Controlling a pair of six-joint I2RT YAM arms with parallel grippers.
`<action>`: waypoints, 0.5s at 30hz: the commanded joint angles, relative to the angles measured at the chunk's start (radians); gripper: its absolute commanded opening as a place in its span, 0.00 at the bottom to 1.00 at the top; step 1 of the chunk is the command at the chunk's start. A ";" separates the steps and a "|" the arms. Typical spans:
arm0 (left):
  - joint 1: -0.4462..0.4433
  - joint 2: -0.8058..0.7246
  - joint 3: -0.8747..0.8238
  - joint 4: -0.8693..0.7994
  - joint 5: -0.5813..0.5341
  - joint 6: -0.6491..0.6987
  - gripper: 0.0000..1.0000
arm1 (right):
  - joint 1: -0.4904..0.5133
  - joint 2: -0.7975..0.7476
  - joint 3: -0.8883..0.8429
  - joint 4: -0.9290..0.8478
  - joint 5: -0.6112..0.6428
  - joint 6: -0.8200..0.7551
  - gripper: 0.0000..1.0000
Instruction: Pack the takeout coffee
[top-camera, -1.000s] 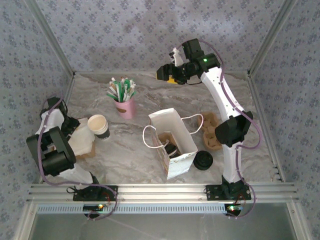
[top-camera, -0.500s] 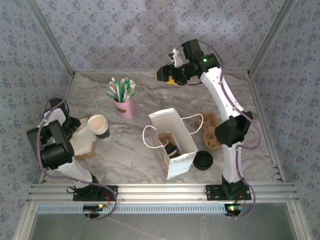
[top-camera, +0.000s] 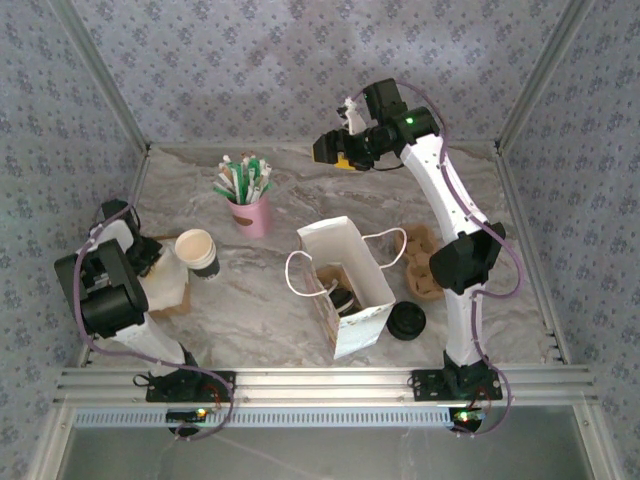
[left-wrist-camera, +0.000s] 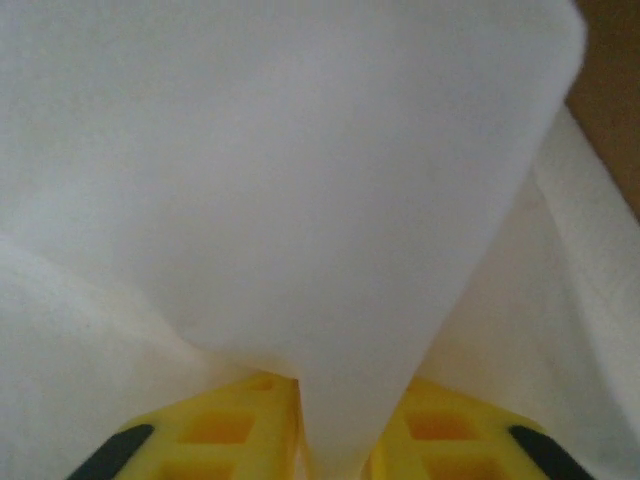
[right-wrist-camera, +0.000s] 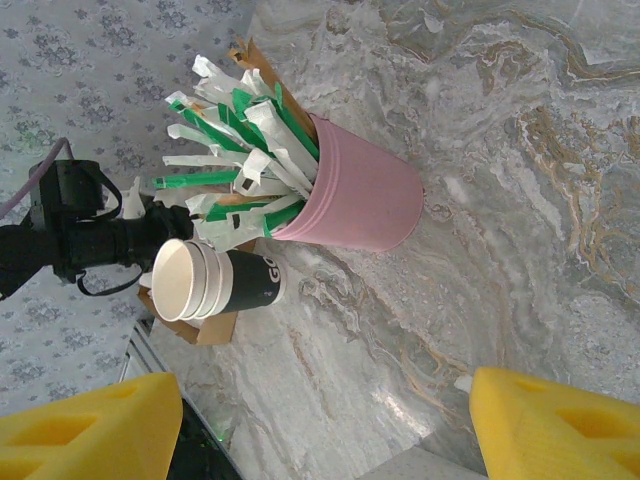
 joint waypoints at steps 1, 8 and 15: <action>-0.007 -0.063 -0.006 -0.031 -0.006 0.003 0.19 | 0.010 -0.014 0.011 -0.012 0.006 -0.013 0.78; -0.007 -0.160 -0.001 -0.081 -0.028 -0.004 0.06 | 0.015 -0.017 0.018 -0.015 0.006 -0.010 0.78; -0.007 -0.250 0.012 -0.147 -0.041 -0.008 0.00 | 0.022 -0.018 0.027 -0.021 0.009 -0.012 0.78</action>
